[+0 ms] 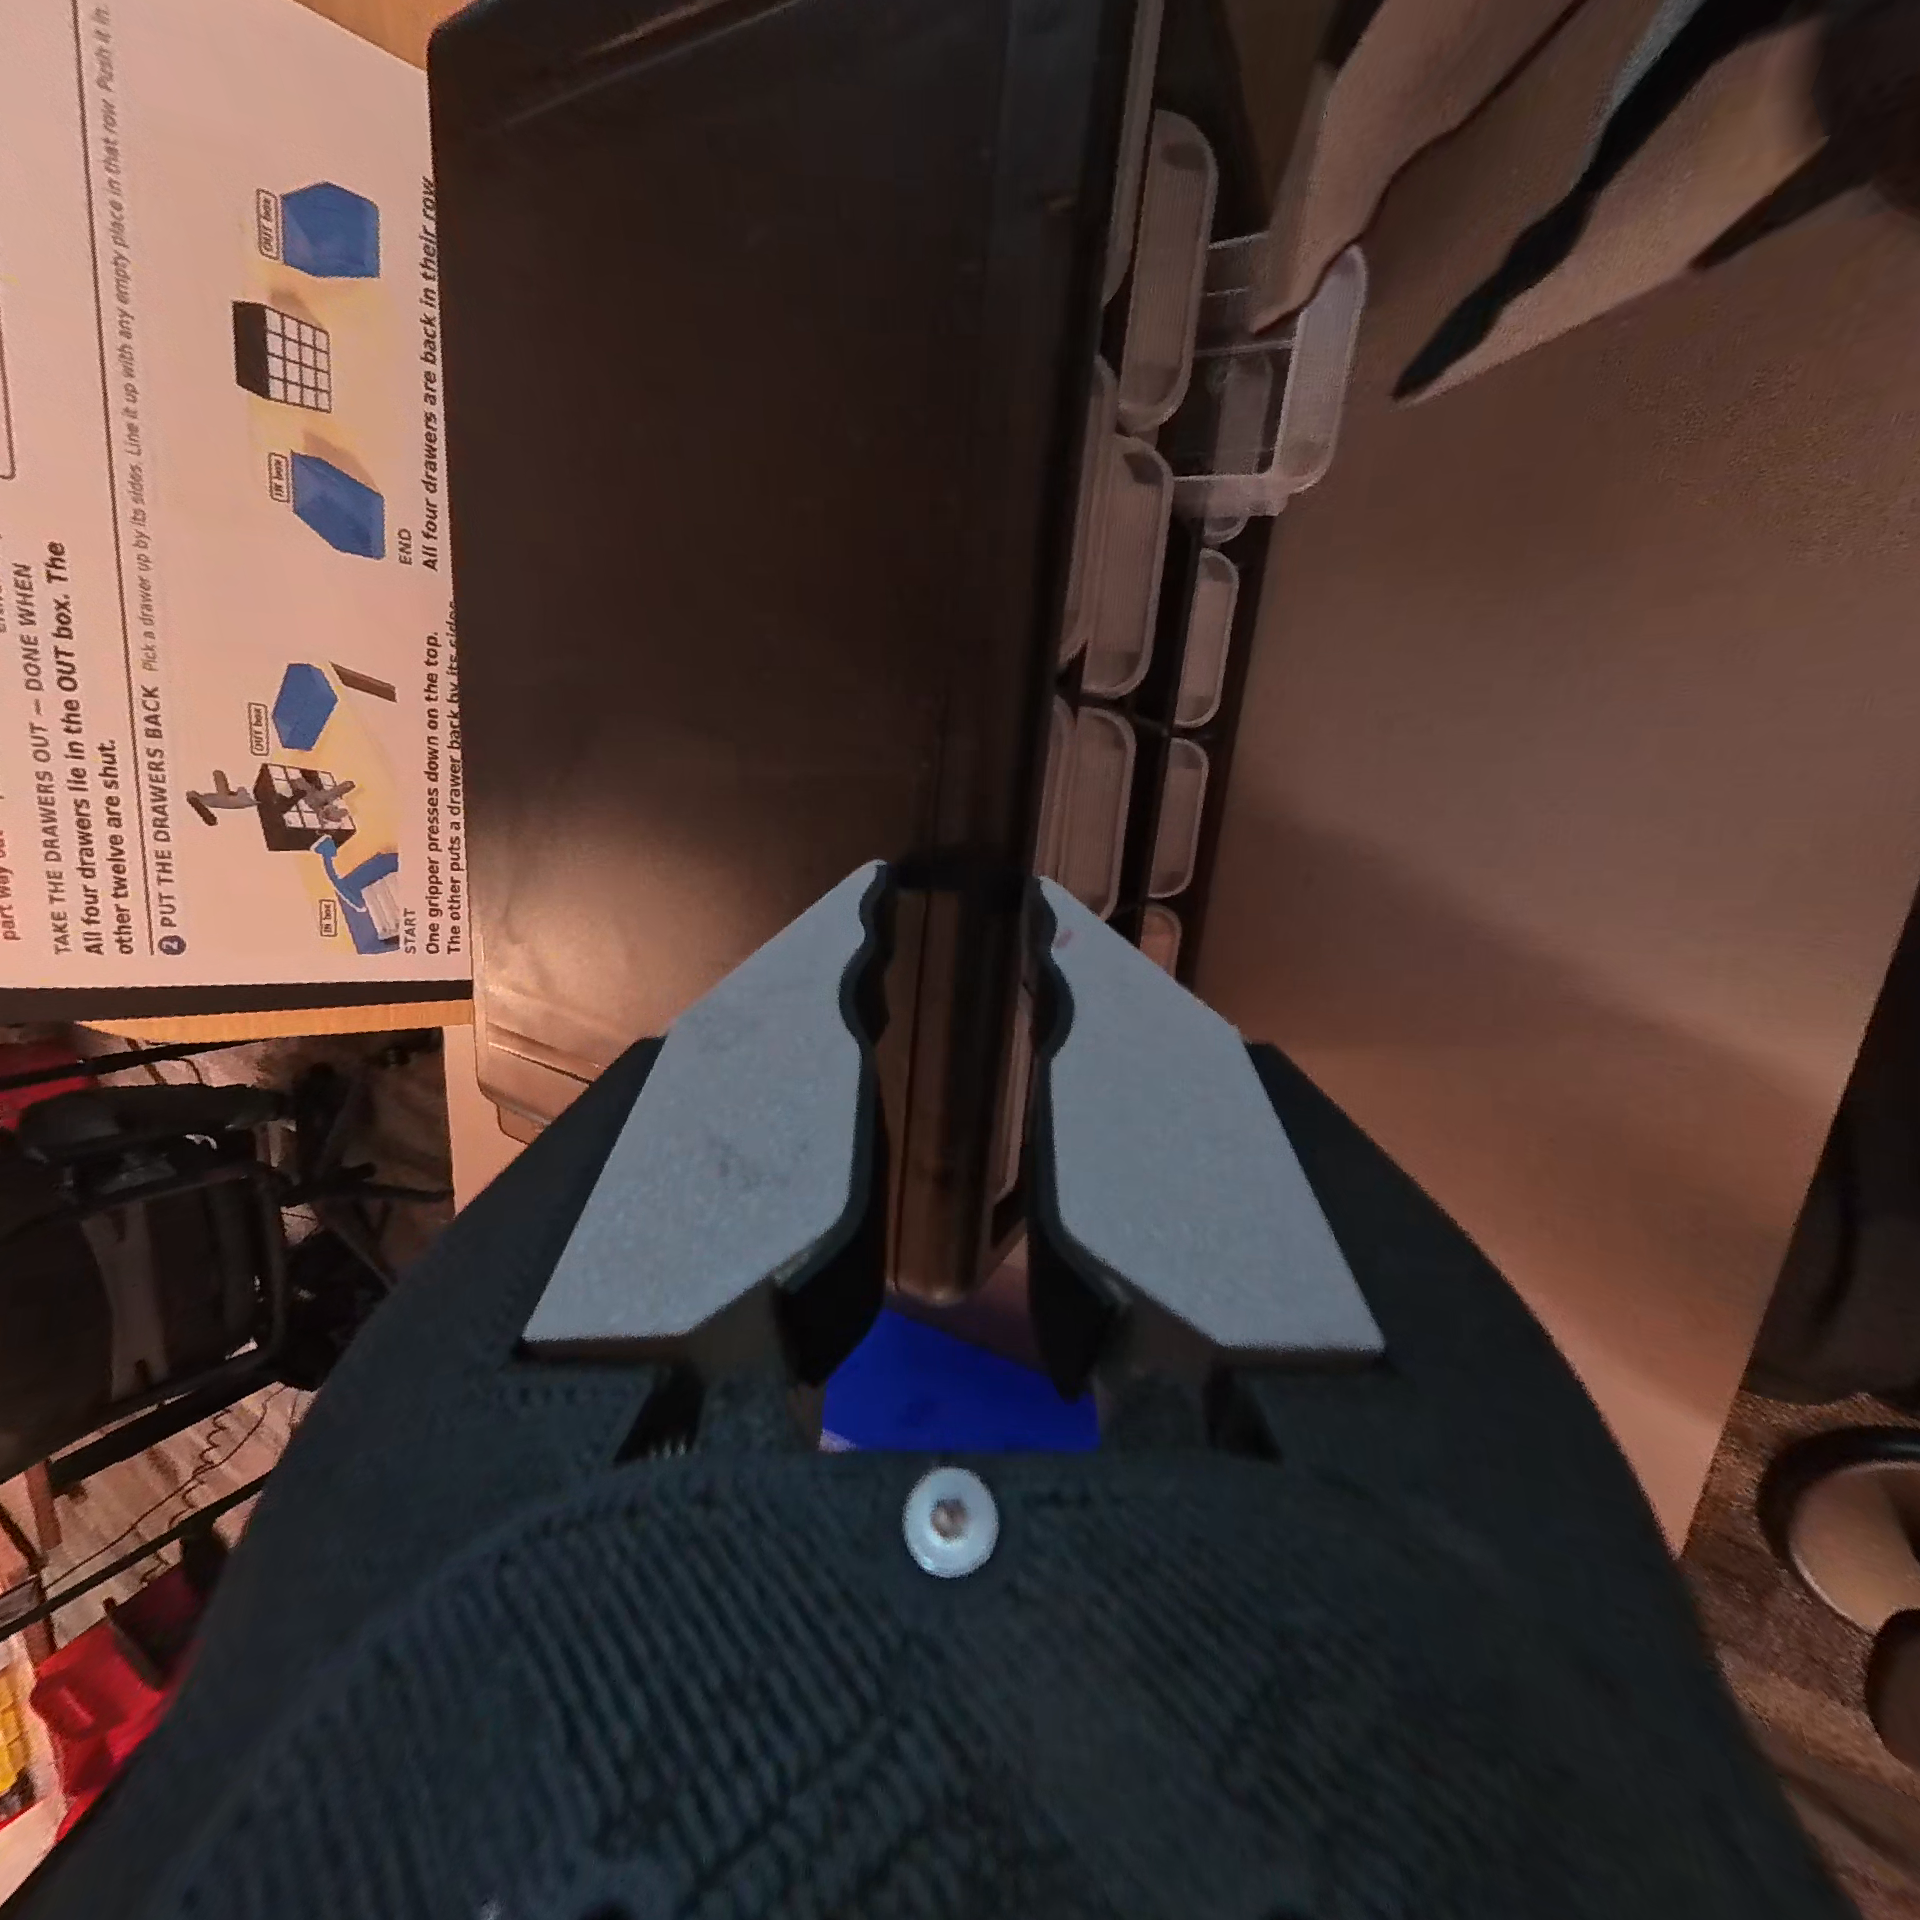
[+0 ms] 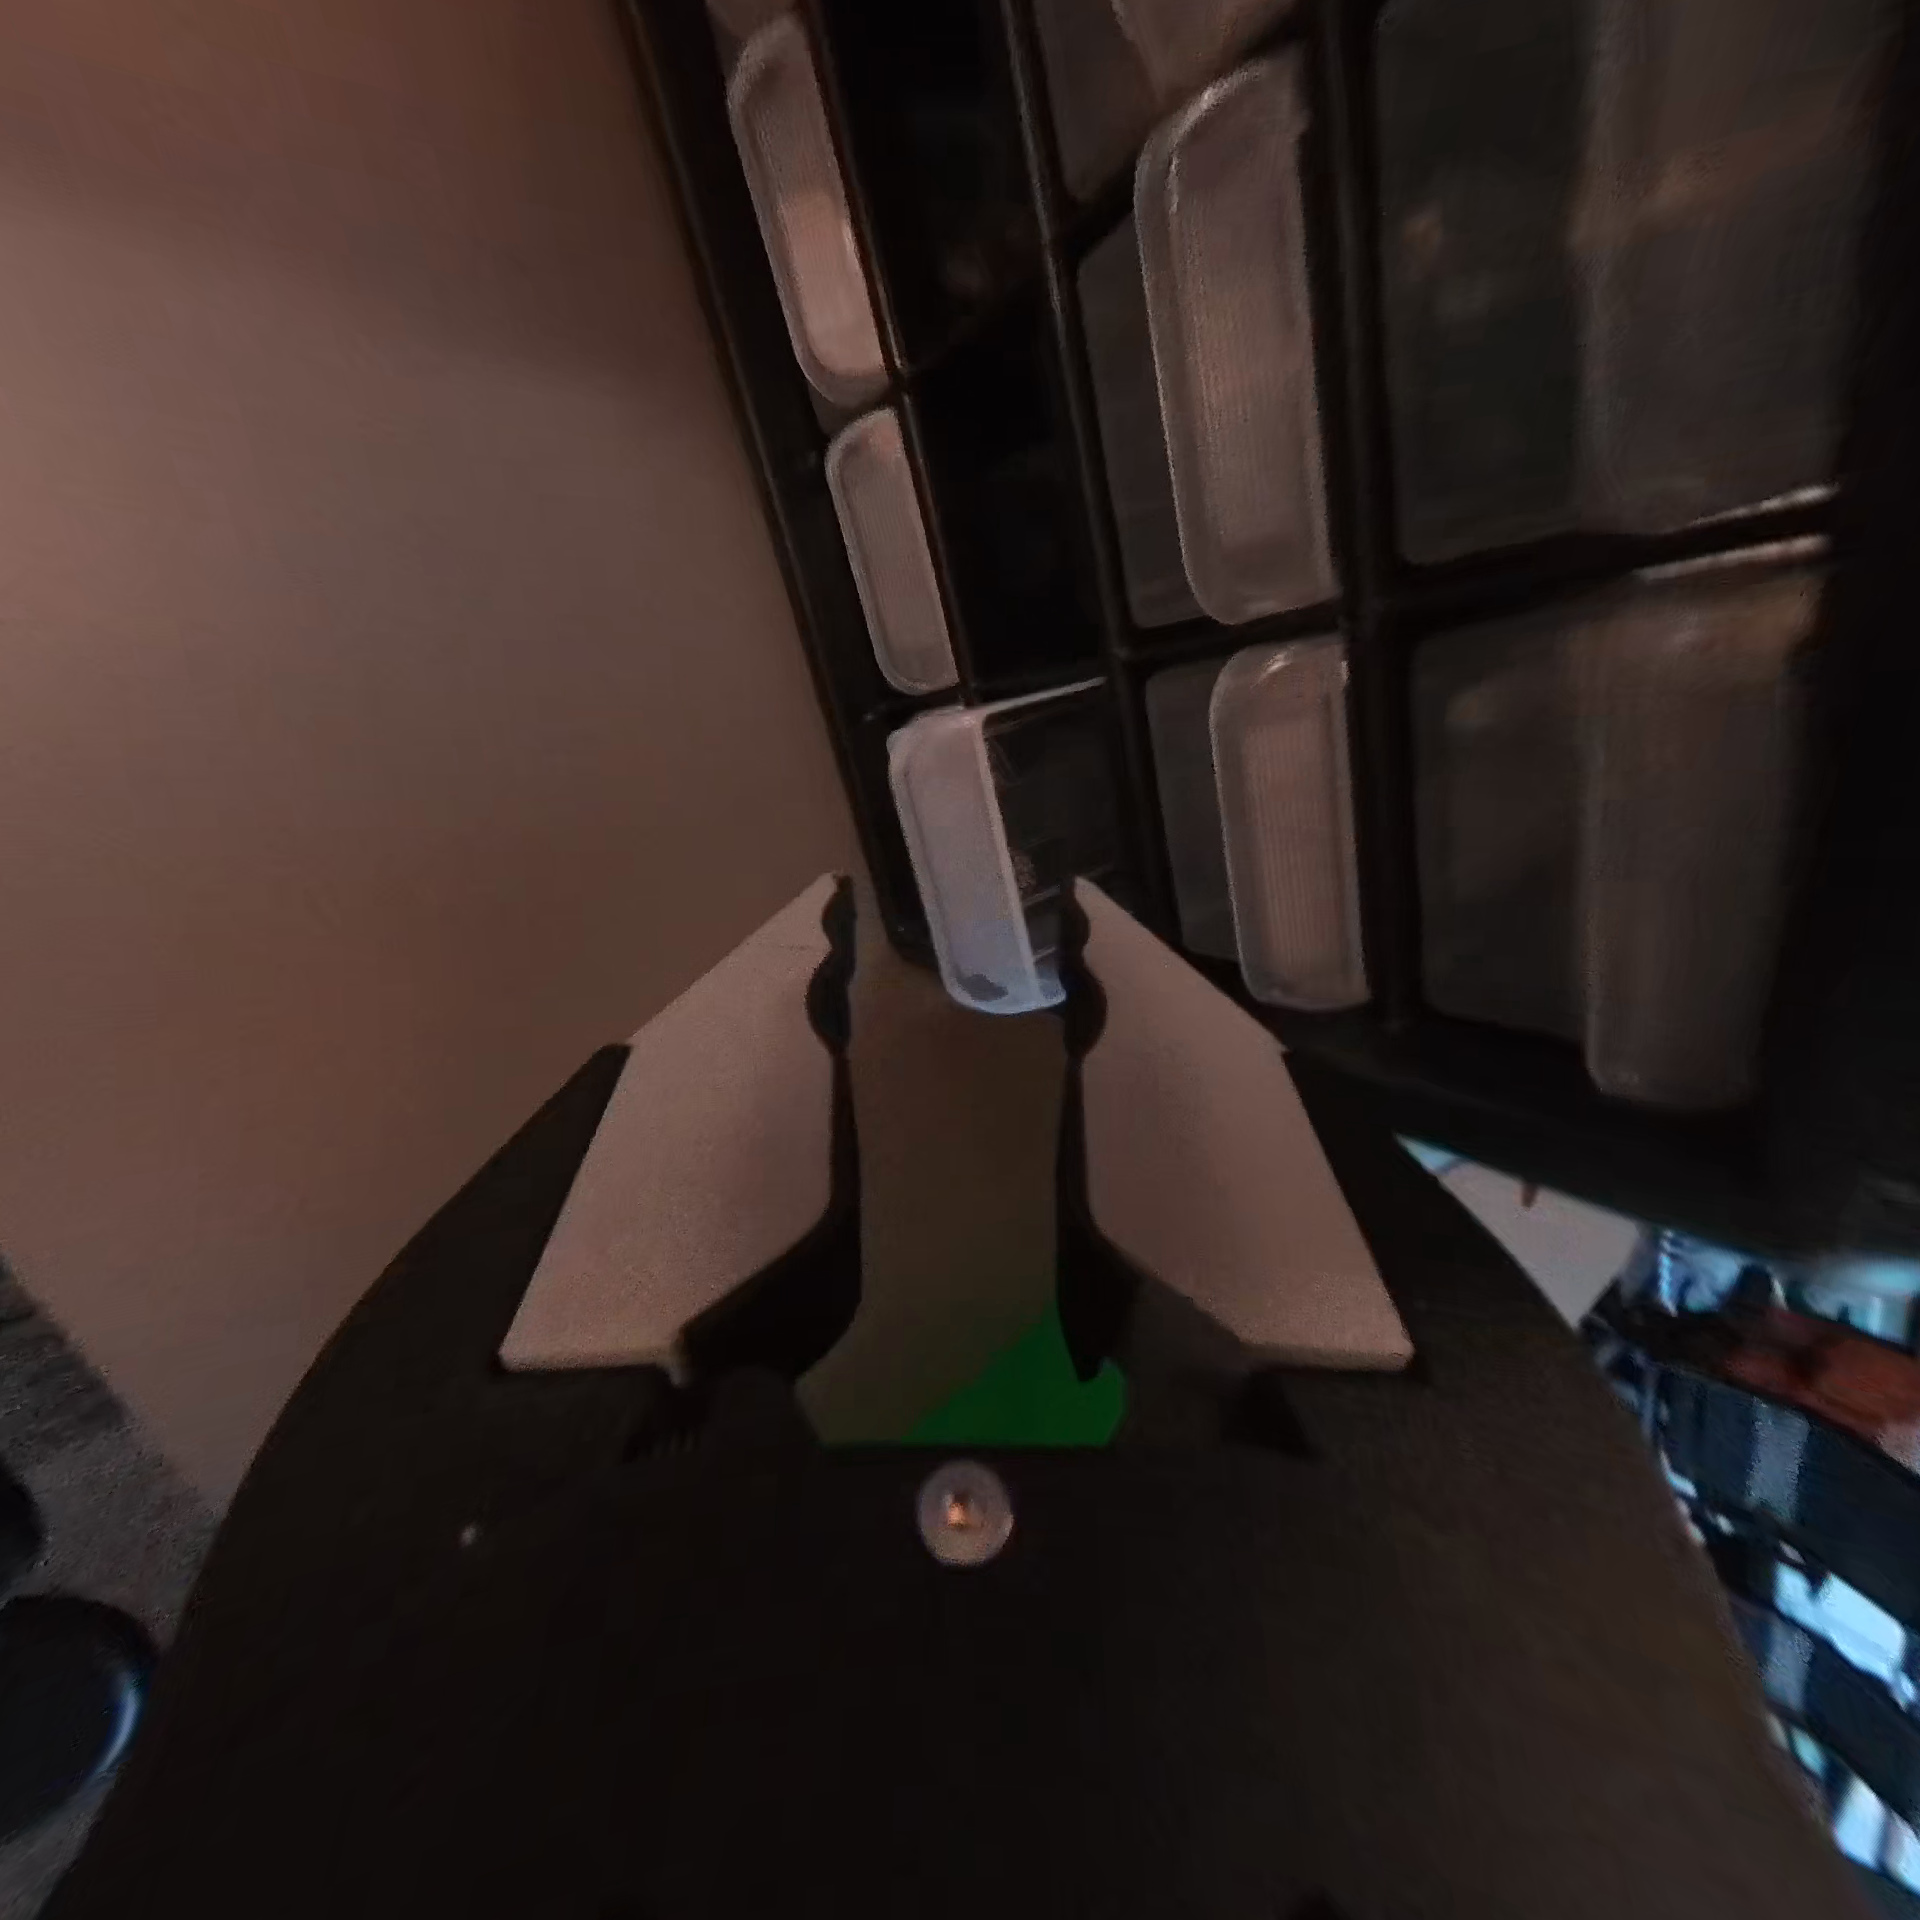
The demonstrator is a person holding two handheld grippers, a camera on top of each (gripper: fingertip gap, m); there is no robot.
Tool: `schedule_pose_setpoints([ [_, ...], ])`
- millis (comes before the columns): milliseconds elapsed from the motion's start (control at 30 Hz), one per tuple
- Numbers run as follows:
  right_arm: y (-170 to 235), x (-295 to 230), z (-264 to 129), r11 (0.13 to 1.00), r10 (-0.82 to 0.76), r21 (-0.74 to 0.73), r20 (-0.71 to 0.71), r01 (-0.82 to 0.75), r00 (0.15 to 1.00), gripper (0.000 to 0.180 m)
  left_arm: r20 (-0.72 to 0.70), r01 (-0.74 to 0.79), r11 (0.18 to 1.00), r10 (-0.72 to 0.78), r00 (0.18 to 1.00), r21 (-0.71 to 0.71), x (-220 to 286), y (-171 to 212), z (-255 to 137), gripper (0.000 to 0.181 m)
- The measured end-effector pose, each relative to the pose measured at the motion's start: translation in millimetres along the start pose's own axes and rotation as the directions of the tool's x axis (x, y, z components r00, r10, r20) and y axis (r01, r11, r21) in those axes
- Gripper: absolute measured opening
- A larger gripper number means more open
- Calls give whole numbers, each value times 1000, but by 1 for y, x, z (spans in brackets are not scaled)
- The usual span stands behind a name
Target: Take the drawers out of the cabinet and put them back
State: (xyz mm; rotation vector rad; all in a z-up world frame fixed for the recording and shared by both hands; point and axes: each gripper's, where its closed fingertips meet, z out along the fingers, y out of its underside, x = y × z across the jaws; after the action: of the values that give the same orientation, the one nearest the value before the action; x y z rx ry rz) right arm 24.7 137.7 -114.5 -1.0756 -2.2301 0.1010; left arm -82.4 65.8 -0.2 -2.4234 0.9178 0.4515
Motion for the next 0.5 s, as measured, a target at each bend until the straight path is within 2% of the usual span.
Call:
schedule_pose_setpoints([
  [67, -5, -5, -18, 998, -4, 62, 11, 3, 1000, 31, 0, -5, 1000, 5, 1000, -10, 0, 0, 0, 23],
  [133, -9, -22, -32, 992, -20, 123, 105, 6, 994, 16, -1, -12, 1000, 12, 1000, -17, 0, 0, 0, 23],
  [167, -12, -35, -38, 987, -45, 159, 166, 18, 985, 1, -2, -12, 1000, 12, 1000, -20, 0, 0, 0, 23],
  [233, -17, -56, -42, 978, -91, 207, 268, 35, 959, 0, -2, -8, 1000, 8, 1000, -24, 0, 0, 0, 23],
  [300, -15, -62, -33, 981, -86, 191, 315, 25, 945, 0, 2, -5, 1000, 5, 1000, -26, 0, 0, 0, 23],
  [367, -11, -42, -12, 990, -7, 136, 251, -28, 968, 0, 5, 4, 1000, -4, 1000, -29, 0, 0, 0, 23],
  [433, -2, -6, 13, 990, 119, 61, 111, -126, 987, 0, 9, 8, 999, -7, 1000, -34, 0, 0, 0, 23],
  [500, 6, 5, 31, 981, 191, 11, 87, -193, 978, 0, 17, 7, 999, -7, 1000, -41, 0, 0, 0, 23],
])
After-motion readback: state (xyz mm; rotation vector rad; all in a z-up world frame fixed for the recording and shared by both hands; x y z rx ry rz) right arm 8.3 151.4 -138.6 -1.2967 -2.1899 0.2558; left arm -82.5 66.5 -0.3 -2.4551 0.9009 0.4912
